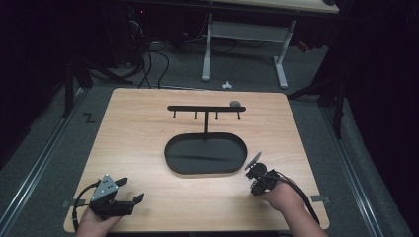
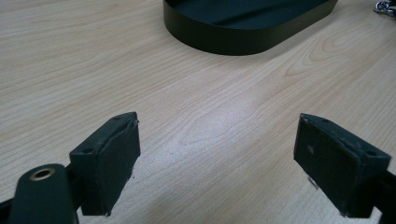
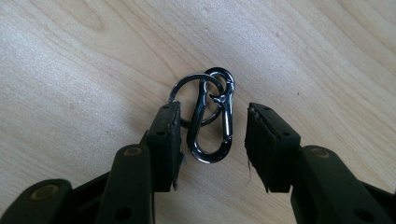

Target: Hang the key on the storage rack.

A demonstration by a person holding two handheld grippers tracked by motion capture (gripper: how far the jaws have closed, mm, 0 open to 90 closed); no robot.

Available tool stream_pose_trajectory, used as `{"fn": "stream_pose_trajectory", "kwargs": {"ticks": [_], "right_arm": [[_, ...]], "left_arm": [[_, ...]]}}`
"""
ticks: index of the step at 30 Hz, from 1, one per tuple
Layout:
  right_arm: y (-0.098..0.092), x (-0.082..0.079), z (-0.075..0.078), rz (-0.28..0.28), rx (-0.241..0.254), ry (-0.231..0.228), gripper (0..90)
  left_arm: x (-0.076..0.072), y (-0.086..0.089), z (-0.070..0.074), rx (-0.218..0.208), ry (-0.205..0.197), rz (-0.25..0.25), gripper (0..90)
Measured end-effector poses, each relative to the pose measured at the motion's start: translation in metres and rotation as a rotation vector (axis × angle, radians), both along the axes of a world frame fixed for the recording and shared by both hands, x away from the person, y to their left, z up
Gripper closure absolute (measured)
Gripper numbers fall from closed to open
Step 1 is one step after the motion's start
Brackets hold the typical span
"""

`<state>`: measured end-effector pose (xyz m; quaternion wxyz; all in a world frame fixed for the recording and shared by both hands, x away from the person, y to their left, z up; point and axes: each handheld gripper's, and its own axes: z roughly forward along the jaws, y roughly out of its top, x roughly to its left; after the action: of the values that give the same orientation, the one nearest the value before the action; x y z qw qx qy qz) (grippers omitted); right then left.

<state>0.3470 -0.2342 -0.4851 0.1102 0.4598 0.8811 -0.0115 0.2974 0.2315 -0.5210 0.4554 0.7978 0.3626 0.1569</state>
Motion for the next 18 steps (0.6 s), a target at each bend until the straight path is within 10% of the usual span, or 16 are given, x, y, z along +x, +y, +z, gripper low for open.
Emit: {"fn": "stream_pose_trajectory", "kwargs": {"ticks": [18], "right_arm": [[-0.0033,-0.002,0.0014,-0.021,0.025,0.001,57.9]], "left_arm": [[0.0009,-0.0008,0.0005,-0.007,0.0,-0.003,15.0]]}}
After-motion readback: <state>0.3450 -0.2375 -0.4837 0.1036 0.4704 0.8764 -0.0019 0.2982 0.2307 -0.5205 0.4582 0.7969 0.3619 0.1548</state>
